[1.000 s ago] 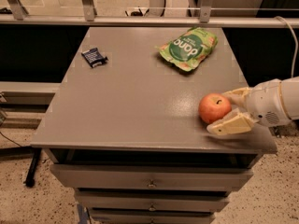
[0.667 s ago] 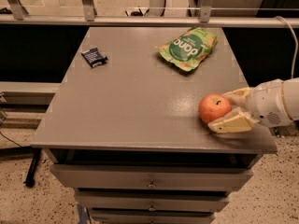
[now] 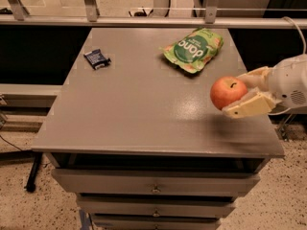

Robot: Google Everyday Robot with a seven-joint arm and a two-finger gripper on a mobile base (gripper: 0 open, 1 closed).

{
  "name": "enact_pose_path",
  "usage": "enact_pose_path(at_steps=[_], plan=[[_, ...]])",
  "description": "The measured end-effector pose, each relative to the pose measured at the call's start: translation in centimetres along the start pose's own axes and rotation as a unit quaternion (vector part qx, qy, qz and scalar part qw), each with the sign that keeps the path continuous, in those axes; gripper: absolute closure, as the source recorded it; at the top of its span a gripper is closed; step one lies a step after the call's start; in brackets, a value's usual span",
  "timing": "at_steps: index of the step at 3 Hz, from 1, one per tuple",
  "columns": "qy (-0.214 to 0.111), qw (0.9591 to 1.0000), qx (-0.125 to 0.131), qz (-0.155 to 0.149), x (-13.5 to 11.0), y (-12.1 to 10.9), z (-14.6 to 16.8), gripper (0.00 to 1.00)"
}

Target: Pick apple

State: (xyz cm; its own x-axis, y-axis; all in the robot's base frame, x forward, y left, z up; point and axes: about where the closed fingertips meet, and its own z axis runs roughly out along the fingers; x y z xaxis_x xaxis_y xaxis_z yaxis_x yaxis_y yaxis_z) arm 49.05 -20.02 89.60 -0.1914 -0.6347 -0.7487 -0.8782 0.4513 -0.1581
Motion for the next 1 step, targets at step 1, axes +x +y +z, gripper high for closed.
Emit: enact_pose_path(at_steps=[1], plan=[[-0.002,1.0000,0.002,-0.002,-0.32,-0.16,-0.20,1.00]])
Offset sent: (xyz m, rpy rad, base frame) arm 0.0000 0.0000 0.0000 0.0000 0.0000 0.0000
